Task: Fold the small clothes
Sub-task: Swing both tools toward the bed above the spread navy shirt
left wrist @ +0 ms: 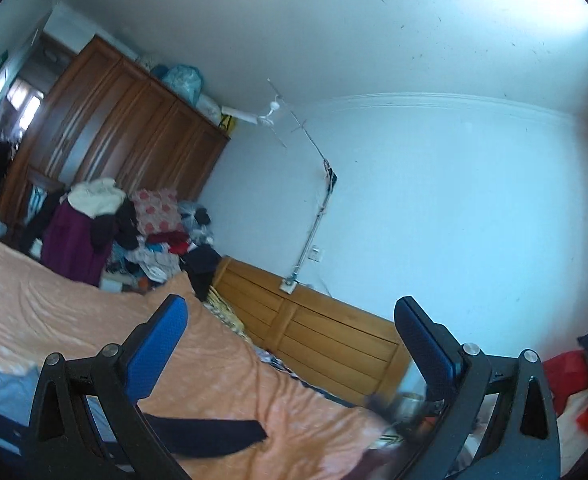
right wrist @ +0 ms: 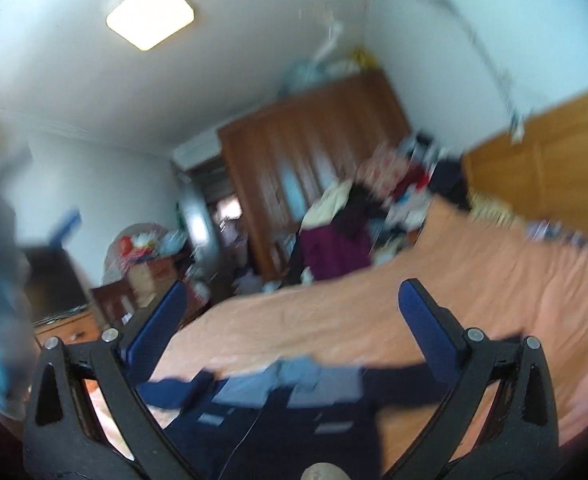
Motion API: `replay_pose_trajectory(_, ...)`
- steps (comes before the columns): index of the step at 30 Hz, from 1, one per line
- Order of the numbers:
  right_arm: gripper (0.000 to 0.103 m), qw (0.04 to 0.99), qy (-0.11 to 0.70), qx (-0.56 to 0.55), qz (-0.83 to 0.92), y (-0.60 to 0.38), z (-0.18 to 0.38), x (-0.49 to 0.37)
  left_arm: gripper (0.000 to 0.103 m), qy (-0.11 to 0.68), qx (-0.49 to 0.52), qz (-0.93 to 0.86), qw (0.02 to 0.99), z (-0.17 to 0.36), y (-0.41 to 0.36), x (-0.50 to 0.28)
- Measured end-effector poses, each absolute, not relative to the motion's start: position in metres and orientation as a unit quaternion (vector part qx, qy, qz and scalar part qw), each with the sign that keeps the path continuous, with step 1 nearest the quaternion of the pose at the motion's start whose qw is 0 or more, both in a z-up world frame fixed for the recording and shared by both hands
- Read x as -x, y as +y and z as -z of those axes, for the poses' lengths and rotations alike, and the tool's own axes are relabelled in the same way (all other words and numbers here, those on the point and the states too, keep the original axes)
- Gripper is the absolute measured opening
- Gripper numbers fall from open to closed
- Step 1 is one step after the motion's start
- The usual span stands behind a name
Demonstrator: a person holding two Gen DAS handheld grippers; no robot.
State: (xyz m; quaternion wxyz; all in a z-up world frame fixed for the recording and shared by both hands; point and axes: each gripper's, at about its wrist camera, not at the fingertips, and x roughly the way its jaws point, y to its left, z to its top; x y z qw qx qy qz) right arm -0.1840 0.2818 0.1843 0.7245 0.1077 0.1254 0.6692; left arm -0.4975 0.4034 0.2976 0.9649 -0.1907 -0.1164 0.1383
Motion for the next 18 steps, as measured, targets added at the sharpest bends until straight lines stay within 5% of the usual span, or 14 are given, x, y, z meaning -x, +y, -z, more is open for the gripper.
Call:
replay_pose_trajectory(3,0.103,0.704,0.159,-0.055,-0.690,0.340,-0.108,0.211,0.103,-0.116,0.203,-0.126,0.964,-0.295,0.401,0.495)
replay_pose_trajectory(6,0.103,0.645,0.278,0.008,-0.712,0.387,-0.032,0.242,0.103,-0.101,0.200,-0.130,0.966,-0.293,0.400,0.492)
replay_pose_trajectory(10,0.103,0.569,0.356,0.056,-0.739,0.358,0.011,0.284,0.103,-0.100,0.170,-0.183,0.963,-0.290,0.408,0.509)
replay_pose_trajectory(15,0.103,0.619,0.245,0.110,-0.738,0.326,-0.026,0.297,0.103,-0.084,0.135,-0.269,0.950,-0.276,0.433,0.531)
replay_pose_trajectory(18,0.103,0.692,0.097,0.121,-0.705,0.298,-0.087,0.302,0.103,-0.071,0.084,-0.344,0.932,-0.265,0.441,0.540)
